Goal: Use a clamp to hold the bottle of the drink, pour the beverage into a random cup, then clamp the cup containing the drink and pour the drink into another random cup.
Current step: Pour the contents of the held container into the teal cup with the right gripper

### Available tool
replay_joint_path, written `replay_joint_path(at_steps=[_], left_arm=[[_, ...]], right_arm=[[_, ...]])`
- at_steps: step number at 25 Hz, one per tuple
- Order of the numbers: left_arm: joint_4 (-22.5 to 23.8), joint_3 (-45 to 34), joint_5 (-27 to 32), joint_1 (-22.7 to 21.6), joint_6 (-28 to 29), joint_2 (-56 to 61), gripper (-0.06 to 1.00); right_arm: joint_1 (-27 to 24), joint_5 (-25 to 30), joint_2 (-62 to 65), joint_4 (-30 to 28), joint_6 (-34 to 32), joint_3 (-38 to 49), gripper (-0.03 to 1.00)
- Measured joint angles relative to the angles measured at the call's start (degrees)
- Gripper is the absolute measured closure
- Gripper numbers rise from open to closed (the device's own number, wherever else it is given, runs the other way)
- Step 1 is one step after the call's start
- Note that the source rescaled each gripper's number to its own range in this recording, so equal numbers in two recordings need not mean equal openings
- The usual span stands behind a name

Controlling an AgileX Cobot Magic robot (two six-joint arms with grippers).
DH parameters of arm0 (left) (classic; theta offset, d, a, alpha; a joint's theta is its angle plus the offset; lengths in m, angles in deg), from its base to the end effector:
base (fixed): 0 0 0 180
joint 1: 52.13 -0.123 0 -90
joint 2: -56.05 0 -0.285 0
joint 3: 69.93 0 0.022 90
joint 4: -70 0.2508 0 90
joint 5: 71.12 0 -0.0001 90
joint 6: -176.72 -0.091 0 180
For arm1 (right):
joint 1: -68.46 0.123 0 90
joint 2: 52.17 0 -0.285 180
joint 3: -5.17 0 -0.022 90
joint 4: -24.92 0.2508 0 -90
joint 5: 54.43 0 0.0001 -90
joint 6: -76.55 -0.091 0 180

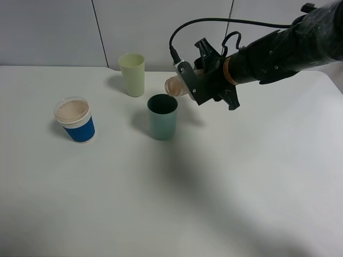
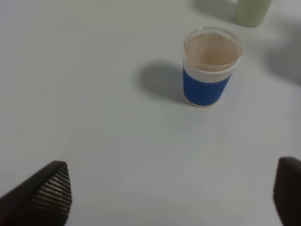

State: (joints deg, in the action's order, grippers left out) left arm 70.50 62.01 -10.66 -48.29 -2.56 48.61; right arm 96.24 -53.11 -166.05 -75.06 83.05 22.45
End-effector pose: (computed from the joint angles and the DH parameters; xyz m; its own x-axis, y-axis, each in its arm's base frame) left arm -0.0065 0.0011 0.2802 -0.4372 0.0211 -0.8991 0.0565 0.9984 -0.0041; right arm 0.3438 0.1787 0.1755 0.5967 -0.7692 0.2286 -0.4279 -0.5460 -0.7202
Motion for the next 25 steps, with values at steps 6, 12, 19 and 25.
replay_joint_path(at_steps=[6,12,19,25], left_arm=[[0.0,0.0,0.0,0.0,0.0,0.0,0.37],[0.0,0.0,0.0,0.0,0.0,0.0,0.37],[0.0,0.0,0.0,0.0,0.0,0.0,0.37],[0.0,0.0,0.0,0.0,0.0,0.0,0.37]], right_arm=[[0.6,2.0,0.0,0.0,2.2,0.0,0.94],[0.6,2.9,0.0,0.0,4.4,0.0,0.94],[0.6,2.9,0.0,0.0,4.6,0.0,0.94],[0.6,4.3,0.0,0.0,5.0,0.0,0.94]])
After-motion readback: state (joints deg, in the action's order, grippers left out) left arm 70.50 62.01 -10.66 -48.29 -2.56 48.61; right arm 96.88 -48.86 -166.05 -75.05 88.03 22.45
